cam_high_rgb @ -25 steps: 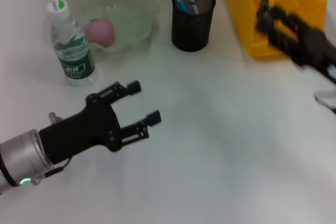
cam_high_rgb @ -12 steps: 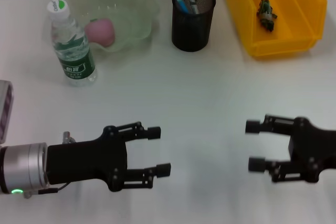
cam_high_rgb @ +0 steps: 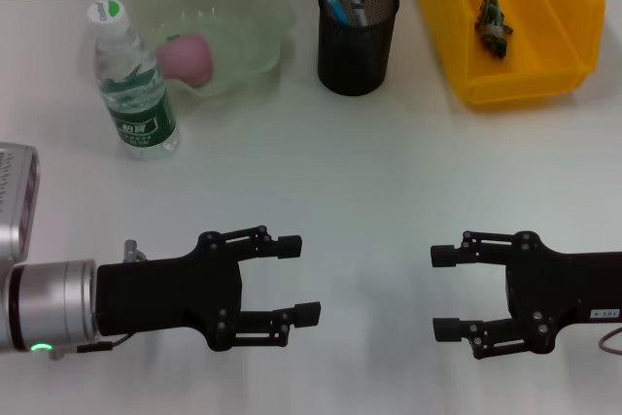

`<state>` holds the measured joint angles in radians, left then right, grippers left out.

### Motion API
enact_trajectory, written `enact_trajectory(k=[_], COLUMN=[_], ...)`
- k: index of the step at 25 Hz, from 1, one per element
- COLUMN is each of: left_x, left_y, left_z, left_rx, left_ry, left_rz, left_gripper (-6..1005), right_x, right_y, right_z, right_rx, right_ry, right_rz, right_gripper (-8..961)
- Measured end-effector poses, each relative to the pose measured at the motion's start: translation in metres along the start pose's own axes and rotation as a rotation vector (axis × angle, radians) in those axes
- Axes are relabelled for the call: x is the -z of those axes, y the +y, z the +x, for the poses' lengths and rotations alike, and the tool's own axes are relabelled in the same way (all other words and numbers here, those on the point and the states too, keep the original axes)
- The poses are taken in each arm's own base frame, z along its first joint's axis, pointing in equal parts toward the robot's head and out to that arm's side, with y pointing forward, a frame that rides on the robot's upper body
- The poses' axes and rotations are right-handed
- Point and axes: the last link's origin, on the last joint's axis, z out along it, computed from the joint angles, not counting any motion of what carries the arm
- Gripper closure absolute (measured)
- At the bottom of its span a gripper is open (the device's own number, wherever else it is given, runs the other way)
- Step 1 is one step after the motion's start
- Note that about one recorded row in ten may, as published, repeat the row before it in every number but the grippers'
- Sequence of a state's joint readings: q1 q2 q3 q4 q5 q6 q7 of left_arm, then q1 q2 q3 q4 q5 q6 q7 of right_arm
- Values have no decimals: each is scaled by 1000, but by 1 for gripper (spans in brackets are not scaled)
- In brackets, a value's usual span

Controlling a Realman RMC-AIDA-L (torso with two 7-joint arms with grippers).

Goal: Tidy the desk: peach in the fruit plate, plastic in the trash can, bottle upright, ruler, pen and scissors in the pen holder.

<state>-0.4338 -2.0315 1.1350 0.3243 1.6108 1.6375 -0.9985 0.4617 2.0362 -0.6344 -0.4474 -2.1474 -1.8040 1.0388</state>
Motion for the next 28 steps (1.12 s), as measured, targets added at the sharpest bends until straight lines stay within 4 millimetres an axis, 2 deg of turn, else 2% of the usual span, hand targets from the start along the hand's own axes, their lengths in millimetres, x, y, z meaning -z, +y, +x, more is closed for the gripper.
enact_trajectory(k=[28], left_x=[1], left_y=[-6], left_z=[9], left_rx=[-53], left_ry=[-12], left_rz=[-8], left_gripper=[197], right_x=[-3], right_y=[-6], right_z=[-7], right_rx=[18], right_ry=[4], right_rz=[-9], right_gripper=[137])
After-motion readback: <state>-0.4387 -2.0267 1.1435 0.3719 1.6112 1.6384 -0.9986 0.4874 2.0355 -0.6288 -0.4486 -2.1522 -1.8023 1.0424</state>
